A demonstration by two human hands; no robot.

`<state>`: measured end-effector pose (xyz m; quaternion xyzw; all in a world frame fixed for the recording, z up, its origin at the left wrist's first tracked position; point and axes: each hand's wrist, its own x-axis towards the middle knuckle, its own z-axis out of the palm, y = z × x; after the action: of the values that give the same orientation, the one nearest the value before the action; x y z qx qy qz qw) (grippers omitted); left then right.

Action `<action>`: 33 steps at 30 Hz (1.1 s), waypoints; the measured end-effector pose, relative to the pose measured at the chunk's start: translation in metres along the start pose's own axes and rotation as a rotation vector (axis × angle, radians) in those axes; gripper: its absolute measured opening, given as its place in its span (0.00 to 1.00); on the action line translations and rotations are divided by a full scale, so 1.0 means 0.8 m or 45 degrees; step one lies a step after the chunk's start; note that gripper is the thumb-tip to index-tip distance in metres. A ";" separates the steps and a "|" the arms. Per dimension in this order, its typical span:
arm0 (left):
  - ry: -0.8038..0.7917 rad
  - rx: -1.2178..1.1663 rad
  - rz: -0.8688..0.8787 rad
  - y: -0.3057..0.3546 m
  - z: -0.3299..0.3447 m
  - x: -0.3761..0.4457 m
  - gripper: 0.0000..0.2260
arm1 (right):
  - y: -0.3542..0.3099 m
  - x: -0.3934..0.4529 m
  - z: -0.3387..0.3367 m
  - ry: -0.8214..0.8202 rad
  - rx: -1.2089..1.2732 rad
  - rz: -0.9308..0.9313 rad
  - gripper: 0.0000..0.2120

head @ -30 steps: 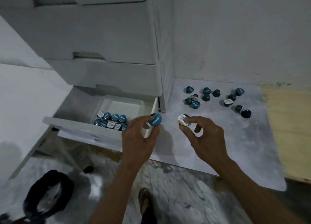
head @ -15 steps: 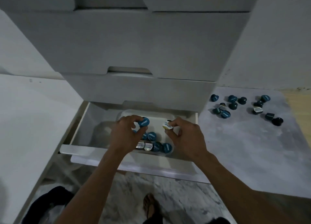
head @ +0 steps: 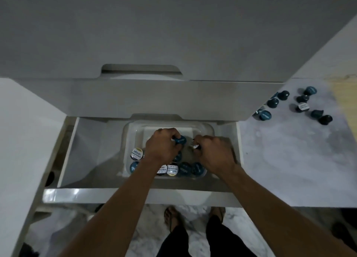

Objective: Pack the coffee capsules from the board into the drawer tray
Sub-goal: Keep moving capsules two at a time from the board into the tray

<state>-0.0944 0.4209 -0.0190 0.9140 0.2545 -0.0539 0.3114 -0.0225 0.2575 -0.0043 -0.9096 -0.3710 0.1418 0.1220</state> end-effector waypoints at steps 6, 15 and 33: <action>-0.057 -0.021 -0.020 0.003 0.002 0.014 0.07 | -0.003 0.012 0.007 -0.058 -0.012 0.001 0.07; -0.165 -0.020 0.069 0.003 0.002 0.012 0.11 | 0.002 0.005 -0.003 -0.102 0.030 0.032 0.05; -0.287 0.022 0.139 0.005 0.009 0.009 0.12 | 0.011 0.005 -0.011 -0.204 -0.008 -0.020 0.15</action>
<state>-0.0857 0.4168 -0.0241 0.9172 0.1674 -0.1412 0.3327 -0.0112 0.2531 0.0000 -0.8928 -0.3871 0.2119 0.0904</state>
